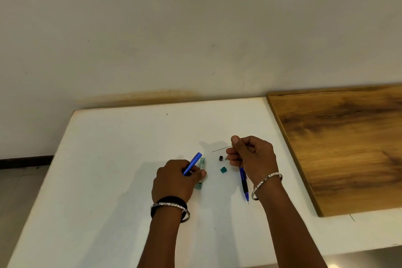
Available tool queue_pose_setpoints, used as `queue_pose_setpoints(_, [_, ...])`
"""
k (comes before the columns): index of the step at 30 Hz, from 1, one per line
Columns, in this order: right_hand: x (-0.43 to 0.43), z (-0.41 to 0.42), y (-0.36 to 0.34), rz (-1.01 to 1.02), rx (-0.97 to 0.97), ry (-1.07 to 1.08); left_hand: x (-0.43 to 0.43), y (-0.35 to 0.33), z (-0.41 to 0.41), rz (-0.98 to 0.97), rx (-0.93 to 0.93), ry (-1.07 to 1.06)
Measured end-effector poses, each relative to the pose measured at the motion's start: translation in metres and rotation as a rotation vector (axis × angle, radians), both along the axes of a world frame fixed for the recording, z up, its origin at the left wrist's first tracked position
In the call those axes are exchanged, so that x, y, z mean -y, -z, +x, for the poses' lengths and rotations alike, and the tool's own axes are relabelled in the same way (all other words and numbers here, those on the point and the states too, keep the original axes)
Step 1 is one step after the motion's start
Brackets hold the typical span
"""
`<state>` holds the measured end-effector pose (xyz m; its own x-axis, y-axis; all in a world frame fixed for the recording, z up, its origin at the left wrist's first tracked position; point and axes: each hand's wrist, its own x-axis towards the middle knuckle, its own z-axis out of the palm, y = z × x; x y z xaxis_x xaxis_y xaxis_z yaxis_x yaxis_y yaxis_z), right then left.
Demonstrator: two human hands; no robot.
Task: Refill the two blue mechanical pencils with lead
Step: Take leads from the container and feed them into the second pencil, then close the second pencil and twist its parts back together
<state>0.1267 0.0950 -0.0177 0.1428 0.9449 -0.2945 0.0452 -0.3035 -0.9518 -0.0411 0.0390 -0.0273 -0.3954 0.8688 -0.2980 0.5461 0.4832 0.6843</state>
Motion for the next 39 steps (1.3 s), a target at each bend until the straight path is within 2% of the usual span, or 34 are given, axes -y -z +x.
queue_pose_setpoints(11, [-0.001,0.0,-0.001,-0.004,0.021,-0.013,-0.001,0.001,0.005,0.012,-0.05,0.026])
queue_pose_setpoints(14, [-0.001,0.0,-0.001,0.015,0.024,-0.008,0.0,-0.002,0.006,0.091,-0.05,0.03])
queue_pose_setpoints(17, [-0.001,0.0,-0.003,0.085,0.033,0.024,-0.003,-0.005,0.009,0.233,-0.025,0.062])
queue_pose_setpoints(21, [-0.002,0.001,-0.009,0.199,0.082,0.082,-0.005,-0.008,0.011,0.297,0.036,0.098])
queue_pose_setpoints(27, [0.001,-0.002,-0.022,0.375,0.096,0.019,-0.006,-0.014,0.01,0.383,0.259,0.038])
queue_pose_setpoints(39, [0.005,-0.004,-0.028,0.495,0.145,0.015,-0.006,-0.012,0.009,0.364,0.255,0.007])
